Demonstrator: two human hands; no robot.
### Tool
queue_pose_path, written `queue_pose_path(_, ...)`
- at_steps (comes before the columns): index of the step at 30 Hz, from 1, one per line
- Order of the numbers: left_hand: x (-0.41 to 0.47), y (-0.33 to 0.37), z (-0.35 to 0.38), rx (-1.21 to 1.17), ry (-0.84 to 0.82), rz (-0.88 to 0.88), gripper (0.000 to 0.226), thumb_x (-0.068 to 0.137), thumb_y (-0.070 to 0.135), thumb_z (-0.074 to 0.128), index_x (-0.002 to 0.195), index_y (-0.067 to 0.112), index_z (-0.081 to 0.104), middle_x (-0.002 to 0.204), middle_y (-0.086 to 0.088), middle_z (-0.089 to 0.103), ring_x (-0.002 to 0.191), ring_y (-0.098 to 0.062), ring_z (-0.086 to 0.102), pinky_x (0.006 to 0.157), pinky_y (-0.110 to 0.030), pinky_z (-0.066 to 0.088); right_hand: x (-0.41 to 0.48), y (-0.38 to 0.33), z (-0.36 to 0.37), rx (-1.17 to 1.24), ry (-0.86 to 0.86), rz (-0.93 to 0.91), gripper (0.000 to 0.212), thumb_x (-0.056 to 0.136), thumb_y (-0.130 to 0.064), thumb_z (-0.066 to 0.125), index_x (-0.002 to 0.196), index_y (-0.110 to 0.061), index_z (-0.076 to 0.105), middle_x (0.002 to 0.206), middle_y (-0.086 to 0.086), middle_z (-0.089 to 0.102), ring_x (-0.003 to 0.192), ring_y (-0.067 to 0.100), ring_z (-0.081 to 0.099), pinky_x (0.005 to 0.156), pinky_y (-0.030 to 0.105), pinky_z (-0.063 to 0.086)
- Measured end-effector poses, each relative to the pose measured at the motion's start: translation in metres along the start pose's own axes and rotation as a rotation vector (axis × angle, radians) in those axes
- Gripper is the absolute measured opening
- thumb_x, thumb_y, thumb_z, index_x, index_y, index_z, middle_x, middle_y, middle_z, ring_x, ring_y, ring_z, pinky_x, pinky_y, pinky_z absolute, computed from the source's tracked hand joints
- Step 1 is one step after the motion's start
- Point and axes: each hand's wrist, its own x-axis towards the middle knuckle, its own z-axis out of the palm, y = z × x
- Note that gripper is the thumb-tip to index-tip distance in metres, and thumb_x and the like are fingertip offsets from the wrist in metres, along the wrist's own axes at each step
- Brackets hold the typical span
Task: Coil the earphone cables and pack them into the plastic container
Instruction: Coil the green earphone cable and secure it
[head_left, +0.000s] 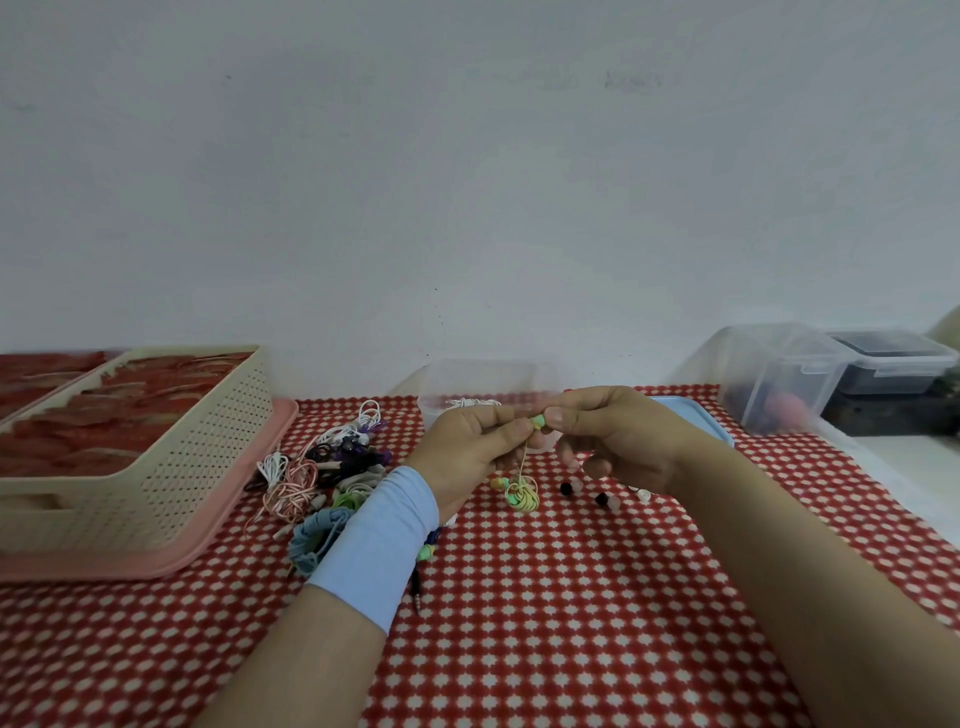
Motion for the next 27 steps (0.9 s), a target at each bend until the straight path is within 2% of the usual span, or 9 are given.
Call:
queue_pose_path(7, 0.0, 0.003, 0.0, -0.068, 0.025, -0.012, 0.015, 0.096, 0.007, 0.055, 0.099, 0.009, 0.07, 0.078, 0.0, 0.072, 0.068, -0.006, 0.059, 0.069, -0.02, 0.051, -0.003, -0.006, -0.002, -0.014, 0.005, -0.036, 0.03, 0.081, -0.02, 0.071, 0.107, -0.007, 0.079, 0.099, 0.015, 0.075, 0.067, 0.019, 0.063, 0.041, 0.02, 0.039)
queue_pose_path(11, 0.0, 0.003, -0.001, -0.038, 0.023, -0.02, 0.014, 0.096, 0.007, 0.056, 0.098, 0.008, 0.071, 0.079, -0.001, 0.072, 0.069, -0.008, 0.058, 0.07, -0.023, 0.049, -0.009, -0.012, -0.002, -0.214, 0.056, -0.123, 0.018, 0.093, -0.012, 0.069, 0.106, -0.014, 0.08, 0.1, 0.01, 0.077, 0.066, 0.02, 0.065, 0.048, 0.026, 0.042)
queue_pose_path(15, -0.001, 0.003, 0.0, -0.049, 0.032, -0.024, 0.015, 0.096, 0.006, 0.057, 0.094, 0.008, 0.072, 0.079, -0.001, 0.072, 0.071, -0.01, 0.057, 0.073, -0.026, 0.048, -0.012, -0.015, -0.001, -0.316, 0.067, -0.206, 0.015, 0.092, -0.007, 0.07, 0.101, -0.012, 0.08, 0.093, 0.008, 0.079, 0.065, 0.022, 0.067, 0.048, 0.025, 0.049)
queue_pose_path(22, -0.003, 0.006, 0.001, -0.062, 0.009, -0.035, 0.016, 0.097, 0.004, 0.054, 0.099, 0.007, 0.07, 0.077, 0.001, 0.072, 0.073, -0.012, 0.058, 0.073, -0.024, 0.048, -0.011, -0.014, -0.002, -0.278, 0.07, -0.138, 0.013, 0.092, -0.008, 0.07, 0.1, -0.007, 0.08, 0.095, 0.004, 0.079, 0.066, 0.02, 0.067, 0.047, 0.024, 0.048)
queue_pose_path(27, -0.003, 0.006, 0.001, -0.084, 0.01, -0.035, 0.016, 0.096, 0.004, 0.054, 0.098, 0.006, 0.07, 0.078, 0.0, 0.072, 0.07, -0.009, 0.059, 0.071, -0.02, 0.049, -0.01, -0.013, -0.006, -0.183, 0.063, -0.091, 0.013, 0.091, -0.01, 0.07, 0.097, -0.009, 0.08, 0.098, 0.012, 0.078, 0.067, 0.02, 0.066, 0.046, 0.023, 0.046)
